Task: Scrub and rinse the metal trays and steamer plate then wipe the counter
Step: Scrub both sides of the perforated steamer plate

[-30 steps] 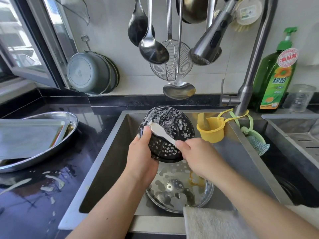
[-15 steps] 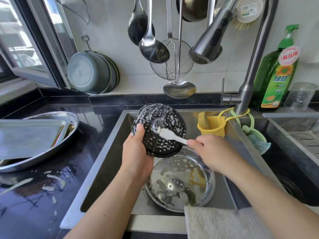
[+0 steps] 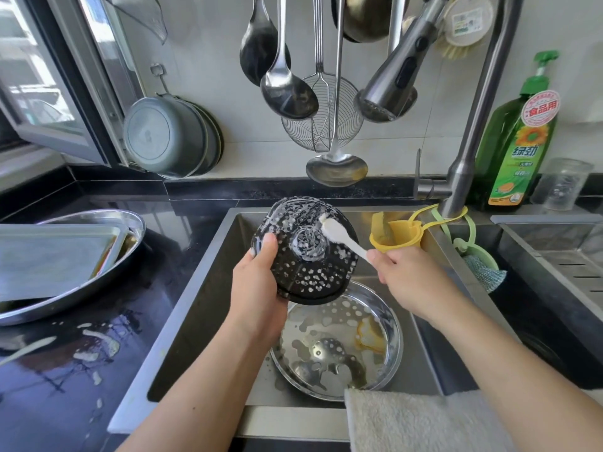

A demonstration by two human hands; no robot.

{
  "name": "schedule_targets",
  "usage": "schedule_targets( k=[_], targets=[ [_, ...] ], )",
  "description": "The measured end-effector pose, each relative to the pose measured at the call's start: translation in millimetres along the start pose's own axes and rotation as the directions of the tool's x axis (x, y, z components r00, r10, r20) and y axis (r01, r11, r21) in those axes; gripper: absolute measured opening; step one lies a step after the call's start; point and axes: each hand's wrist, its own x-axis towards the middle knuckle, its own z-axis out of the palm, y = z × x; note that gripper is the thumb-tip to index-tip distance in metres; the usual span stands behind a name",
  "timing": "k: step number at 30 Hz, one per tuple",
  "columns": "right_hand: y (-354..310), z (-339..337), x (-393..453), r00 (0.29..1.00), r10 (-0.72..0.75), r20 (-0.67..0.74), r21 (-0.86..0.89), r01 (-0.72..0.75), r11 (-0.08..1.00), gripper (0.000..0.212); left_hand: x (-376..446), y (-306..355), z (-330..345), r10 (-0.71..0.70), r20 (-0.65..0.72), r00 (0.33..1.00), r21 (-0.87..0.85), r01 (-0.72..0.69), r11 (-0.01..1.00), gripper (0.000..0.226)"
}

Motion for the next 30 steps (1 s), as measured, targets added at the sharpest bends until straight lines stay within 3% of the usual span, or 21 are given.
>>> schedule_targets(
  k=[5, 9, 13, 19, 24, 30],
  targets=[
    [-9, 2, -3, 0.995, -0.014, 0.095, 0.084, 0.006, 0.996, 0.054, -1, -1, -1, -0.004, -0.021, 1.0, 0.035, 0.005, 0.999, 0.032],
    [-5, -1, -4, 0.997, -0.007, 0.083, 0.147, -0.005, 0.989, 0.053, -2, -2, 1, 0.002, -0.014, 1.0, 0.044, -0.001, 0.999, 0.031],
    [-4, 13, -12, 0.983, 0.007, 0.185, 0.155, -0.037, 0.987, 0.054, 2, 1, -4, 0.01, -0.071, 0.997, -0.09, -0.017, 0.996, 0.037],
    [-9, 5, -8, 0.997, 0.055, 0.058, 0.217, -0.067, 0.974, 0.053, -2, -4, 1, -0.012, -0.003, 1.0, -0.039, 0.012, 0.999, 0.036],
    [-8, 25, -19, 0.97, 0.108, 0.216, 0.128, -0.138, 0.982, 0.051, 2, 6, -4, 0.046, -0.082, 0.996, -0.144, -0.057, 0.988, 0.038],
    [-1, 14, -3, 0.989, 0.144, -0.032, 0.091, -0.14, 0.986, 0.058, -10, 2, 9, 0.076, -0.027, 0.997, 0.031, -0.075, 0.997, 0.028]
  ],
)
